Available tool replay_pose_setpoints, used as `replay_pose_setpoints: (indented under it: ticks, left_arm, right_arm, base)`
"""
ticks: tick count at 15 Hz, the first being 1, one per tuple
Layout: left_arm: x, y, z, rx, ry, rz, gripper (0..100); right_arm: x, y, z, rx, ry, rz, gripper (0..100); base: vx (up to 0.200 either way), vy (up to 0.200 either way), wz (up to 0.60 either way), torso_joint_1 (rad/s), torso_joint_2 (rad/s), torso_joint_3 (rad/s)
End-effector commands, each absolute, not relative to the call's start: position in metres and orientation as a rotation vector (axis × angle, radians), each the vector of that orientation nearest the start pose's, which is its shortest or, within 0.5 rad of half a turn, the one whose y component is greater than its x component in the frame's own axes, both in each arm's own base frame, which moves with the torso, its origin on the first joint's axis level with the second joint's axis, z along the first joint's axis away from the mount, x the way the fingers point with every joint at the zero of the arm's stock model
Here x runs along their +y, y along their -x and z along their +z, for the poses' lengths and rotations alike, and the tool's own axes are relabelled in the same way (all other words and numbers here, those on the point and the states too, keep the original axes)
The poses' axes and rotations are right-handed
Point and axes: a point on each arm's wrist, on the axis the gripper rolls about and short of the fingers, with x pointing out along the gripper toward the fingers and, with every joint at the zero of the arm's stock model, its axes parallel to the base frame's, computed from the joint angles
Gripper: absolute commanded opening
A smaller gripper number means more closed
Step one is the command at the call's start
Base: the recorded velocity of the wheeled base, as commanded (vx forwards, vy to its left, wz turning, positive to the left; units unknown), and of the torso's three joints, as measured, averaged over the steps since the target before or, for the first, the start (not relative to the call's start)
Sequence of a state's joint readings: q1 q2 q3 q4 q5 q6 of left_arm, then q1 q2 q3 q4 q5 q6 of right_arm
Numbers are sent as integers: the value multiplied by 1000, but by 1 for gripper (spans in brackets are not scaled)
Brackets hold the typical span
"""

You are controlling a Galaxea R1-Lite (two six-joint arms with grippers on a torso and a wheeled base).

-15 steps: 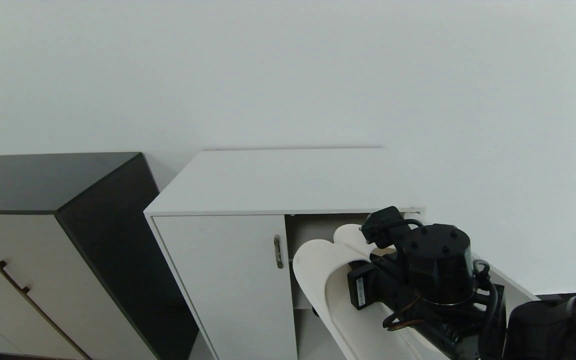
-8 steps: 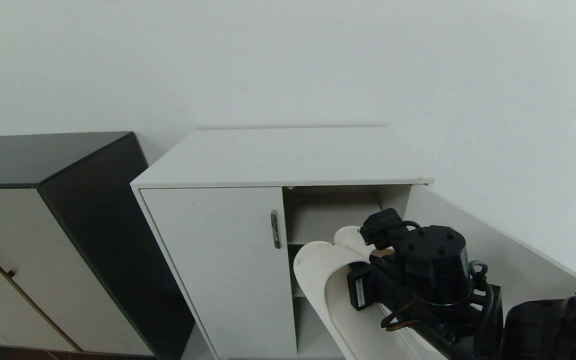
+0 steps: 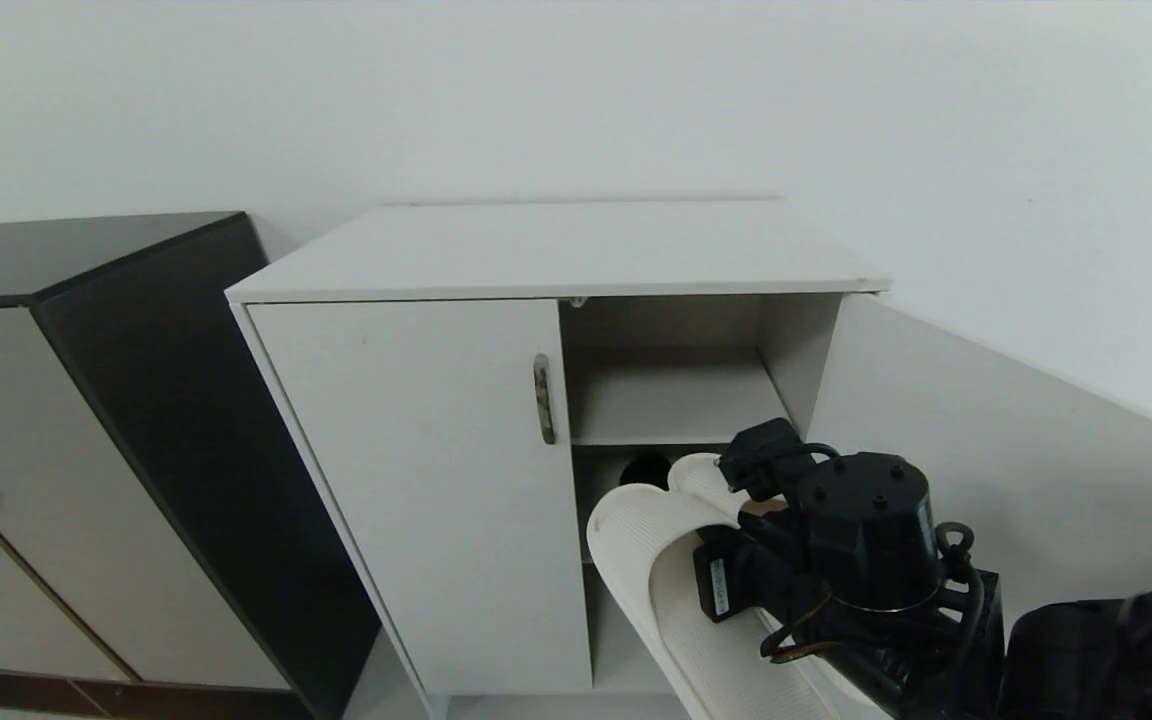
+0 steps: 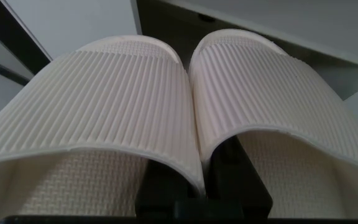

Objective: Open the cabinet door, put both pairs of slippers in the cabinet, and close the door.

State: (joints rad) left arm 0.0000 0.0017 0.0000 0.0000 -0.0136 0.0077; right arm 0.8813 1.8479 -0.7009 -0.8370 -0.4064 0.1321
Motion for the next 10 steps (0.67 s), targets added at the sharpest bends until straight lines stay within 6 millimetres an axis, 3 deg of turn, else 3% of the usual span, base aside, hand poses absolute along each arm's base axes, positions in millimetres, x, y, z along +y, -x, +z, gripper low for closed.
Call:
replay_pose_setpoints:
  ticks: [1, 10]
  left_arm:
    - [0, 23, 76, 1, -8, -14, 0]
    - [0, 23, 76, 1, -8, -14, 0]
  right_arm:
    - [241, -210, 129, 283, 61, 453, 0]
    - [241, -210, 126, 289, 66, 453, 0]
  base:
    - [0, 0, 0, -134, 456, 330]
    - [0, 0, 0, -65, 437, 360]
